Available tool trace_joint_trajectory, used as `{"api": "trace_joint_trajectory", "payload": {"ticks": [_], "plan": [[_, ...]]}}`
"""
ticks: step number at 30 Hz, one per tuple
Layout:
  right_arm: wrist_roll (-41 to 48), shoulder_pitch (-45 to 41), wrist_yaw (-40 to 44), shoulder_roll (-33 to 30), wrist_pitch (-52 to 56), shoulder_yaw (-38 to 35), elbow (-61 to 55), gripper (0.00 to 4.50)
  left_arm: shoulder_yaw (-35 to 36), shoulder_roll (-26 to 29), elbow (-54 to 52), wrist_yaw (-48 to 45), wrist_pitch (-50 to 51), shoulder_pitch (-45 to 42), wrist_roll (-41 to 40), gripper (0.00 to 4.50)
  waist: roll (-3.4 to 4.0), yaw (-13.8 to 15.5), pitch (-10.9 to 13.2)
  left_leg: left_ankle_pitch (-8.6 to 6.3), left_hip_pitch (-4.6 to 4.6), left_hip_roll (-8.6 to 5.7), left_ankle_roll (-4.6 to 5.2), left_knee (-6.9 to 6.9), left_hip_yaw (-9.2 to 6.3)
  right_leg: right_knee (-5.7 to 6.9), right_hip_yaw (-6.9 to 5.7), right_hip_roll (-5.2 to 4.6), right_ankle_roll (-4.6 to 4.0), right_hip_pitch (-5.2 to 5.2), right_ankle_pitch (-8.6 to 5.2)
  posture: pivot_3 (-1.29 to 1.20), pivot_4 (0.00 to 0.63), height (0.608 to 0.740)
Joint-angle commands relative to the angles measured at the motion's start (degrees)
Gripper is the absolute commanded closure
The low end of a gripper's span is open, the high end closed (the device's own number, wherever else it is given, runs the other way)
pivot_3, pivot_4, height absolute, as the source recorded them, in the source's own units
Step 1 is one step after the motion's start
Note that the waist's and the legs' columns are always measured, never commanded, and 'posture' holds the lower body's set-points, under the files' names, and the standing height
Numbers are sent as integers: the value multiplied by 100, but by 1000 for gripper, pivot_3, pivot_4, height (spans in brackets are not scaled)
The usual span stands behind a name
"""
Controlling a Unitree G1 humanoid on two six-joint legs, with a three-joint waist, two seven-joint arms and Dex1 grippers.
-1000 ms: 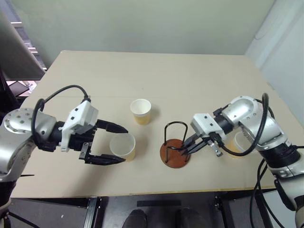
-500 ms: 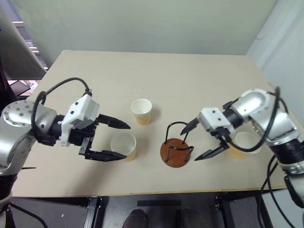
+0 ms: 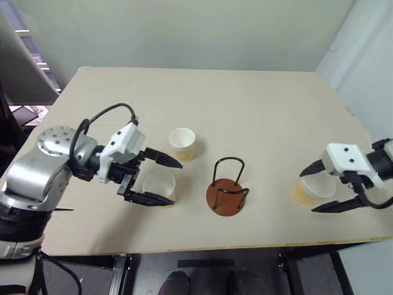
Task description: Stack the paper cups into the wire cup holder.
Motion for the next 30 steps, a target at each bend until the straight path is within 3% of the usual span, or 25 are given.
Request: {"api": "trace_joint_trajectory", "payload": {"ticks": [1,14,18,27,30], "plan": [[-250,163,-169,-150,-167,-257,28,17,63,13,-3,-78,-57,-92,30,0,0,-2,0,-1,1,0,1,0,-1,0,-1,1,1,0,0,0,150,740],[-1002,362,-258,83,-733,132,696,17,353,183,-289,58,179,175,-93,0,-1,9,0,-7,-8,0,12,2,-4,-11,-3,1,4,0,2,0,150,740],[-1295,206,-296,293,-852,384,891,1246,419,219,-339,101,215,239,-112,0,-1,5,-1,-7,-6,0,13,8,-2,-8,-2,1,6,1,4,0,150,740],[-1399,-90,-16,377,-983,459,1103,4469,610,280,-528,226,313,444,-205,0,-1,12,-1,-7,-8,-1,13,11,-3,-8,-3,1,6,0,4,0,150,740],[-1039,-310,349,302,-927,273,992,4469,664,302,-553,243,323,499,-220,0,0,8,-1,-7,-8,0,13,11,-2,-7,-3,2,6,0,4,0,150,740]]}}
